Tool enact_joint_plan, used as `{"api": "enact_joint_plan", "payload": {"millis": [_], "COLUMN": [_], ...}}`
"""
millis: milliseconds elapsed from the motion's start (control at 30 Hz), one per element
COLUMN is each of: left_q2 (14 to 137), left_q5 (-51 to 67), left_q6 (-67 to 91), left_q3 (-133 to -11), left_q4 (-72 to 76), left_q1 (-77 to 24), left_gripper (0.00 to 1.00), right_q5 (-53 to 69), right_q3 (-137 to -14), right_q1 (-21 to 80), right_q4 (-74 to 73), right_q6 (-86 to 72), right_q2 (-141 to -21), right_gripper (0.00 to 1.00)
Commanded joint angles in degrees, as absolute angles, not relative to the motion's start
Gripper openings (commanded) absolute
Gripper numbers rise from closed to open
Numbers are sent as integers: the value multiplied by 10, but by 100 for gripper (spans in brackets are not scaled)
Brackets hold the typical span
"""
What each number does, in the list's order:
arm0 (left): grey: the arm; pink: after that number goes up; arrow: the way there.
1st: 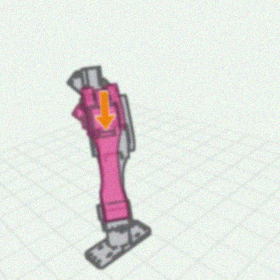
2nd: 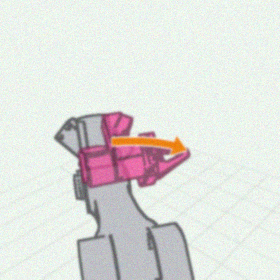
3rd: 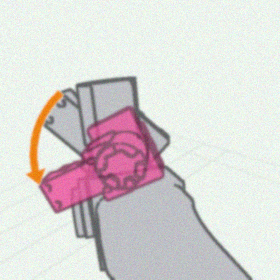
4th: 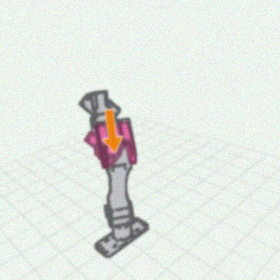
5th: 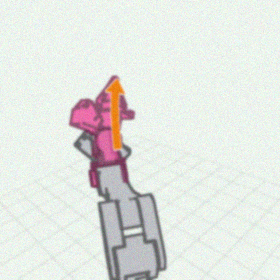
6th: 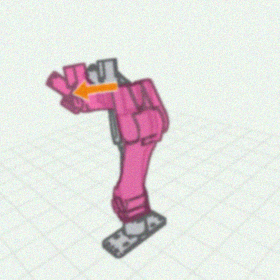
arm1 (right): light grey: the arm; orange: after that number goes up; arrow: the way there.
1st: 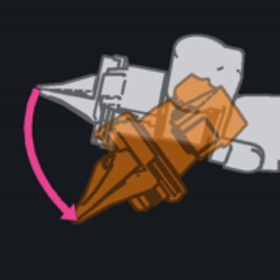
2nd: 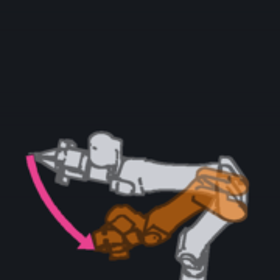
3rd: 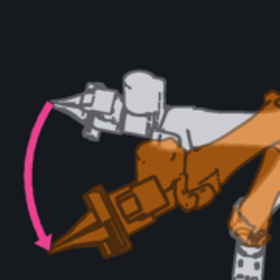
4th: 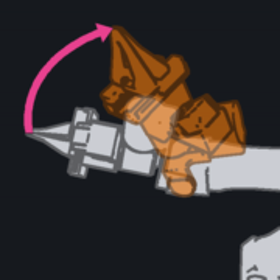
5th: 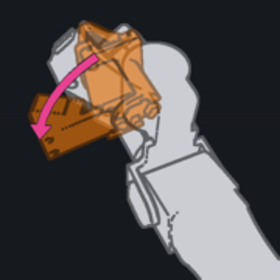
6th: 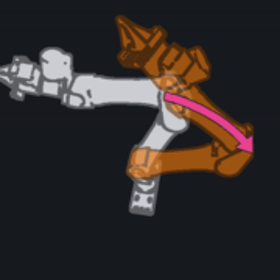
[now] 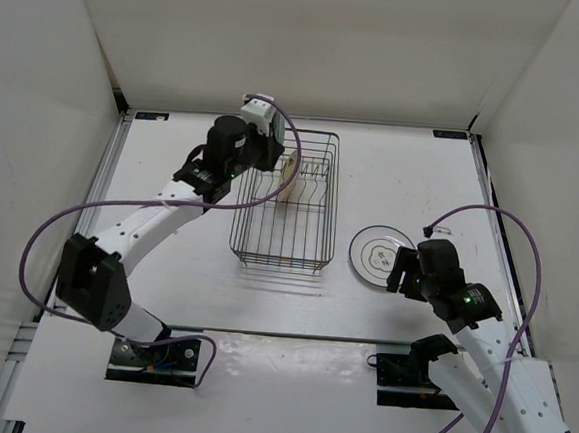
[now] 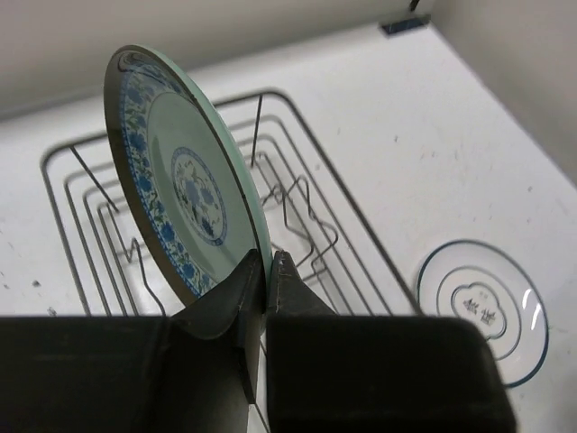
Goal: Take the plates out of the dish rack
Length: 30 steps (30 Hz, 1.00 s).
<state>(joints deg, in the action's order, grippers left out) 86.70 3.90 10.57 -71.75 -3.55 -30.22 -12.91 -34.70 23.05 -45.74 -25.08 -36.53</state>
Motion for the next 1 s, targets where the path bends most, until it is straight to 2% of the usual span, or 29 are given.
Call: {"api": "enact_joint_plan", "payload": {"millis": [0, 67, 233, 333, 367, 567, 833, 933, 967], "left_q2": [806, 782, 760, 758, 754, 787, 938, 961, 962], "left_q5": [33, 16, -217, -337, -352, -287, -278, -263, -261], "left_q6": [83, 34, -94, -107, -91, 14, 46, 54, 54], "left_q3": [-731, -749, -791, -759, -714, -632, -669, -665, -661], "left_q4": [2, -64, -229, -276, -275, -297, -339, -345, -341], "left_q1": [-305, -315, -331, -315, -302, -215, -200, -199, -200], "left_gripper": [12, 12, 7, 0, 0, 3, 1, 10, 22], "right_q5": [-130, -131, -130, -129, -127, -120, -123, -124, -125], "right_q3": [-342, -343, -342, -342, -342, -342, -342, -343, -342], "right_q1": [231, 233, 231, 232, 233, 232, 233, 230, 232], "right_q4": [-440, -440, -439, -436, -436, -435, -438, -437, -437], "right_q6": [-250, -250, -250, -249, -247, -243, -246, -246, -245], "right_q2": [-367, -365, -362, -363, -365, -374, -371, -374, -373], "right_gripper": [74, 74, 74, 75, 75, 75, 75, 75, 75]}}
